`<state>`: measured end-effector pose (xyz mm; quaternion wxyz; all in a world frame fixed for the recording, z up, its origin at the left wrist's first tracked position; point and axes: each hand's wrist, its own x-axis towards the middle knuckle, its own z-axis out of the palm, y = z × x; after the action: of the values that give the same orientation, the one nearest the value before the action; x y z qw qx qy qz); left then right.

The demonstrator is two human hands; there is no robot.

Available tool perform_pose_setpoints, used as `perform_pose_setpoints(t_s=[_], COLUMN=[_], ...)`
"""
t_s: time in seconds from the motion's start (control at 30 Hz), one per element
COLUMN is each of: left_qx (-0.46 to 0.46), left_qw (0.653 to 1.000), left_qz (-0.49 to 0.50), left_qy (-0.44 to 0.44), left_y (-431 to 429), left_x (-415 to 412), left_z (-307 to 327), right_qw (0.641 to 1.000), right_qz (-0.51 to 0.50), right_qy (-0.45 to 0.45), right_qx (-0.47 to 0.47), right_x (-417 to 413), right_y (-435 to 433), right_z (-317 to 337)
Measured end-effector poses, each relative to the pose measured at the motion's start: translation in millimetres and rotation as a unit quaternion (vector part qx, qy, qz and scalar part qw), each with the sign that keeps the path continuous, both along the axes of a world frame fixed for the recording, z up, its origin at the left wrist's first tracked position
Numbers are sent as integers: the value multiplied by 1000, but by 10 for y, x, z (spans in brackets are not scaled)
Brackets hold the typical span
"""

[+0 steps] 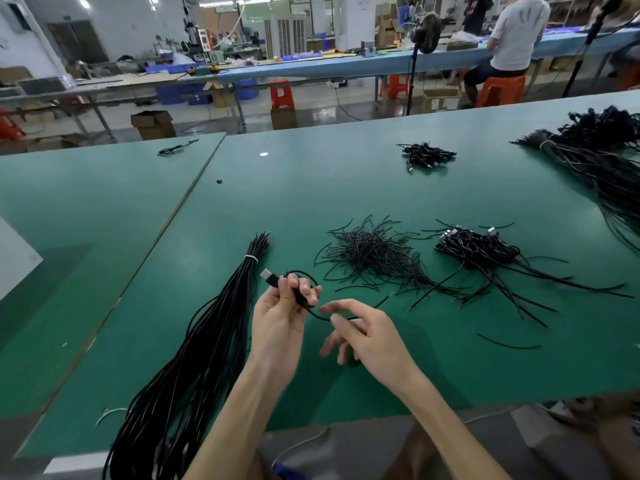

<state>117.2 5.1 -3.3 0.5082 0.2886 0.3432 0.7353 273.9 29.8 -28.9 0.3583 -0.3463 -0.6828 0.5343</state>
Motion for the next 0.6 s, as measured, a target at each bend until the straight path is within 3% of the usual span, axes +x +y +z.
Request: perform_pose_setpoints(t_s=[0.2,0.43,0.6], left_qx=[-9,10,41], left_qw=[999,987,976], left_qz=[-47,-69,-92], left_qy=[23,148,191], left_y=[-73,-107,-112], left_x=[35,60,35], left_z=[-28,-140,-189], right_qw=[998,982,990], right_qz=[-57,-116,-78], right_qy=[-3,-22,12], right_qx=[36,147,113], right_x=[-20,-46,-36], right_y=[-12,-3,14], right_z=[-47,-72,-57])
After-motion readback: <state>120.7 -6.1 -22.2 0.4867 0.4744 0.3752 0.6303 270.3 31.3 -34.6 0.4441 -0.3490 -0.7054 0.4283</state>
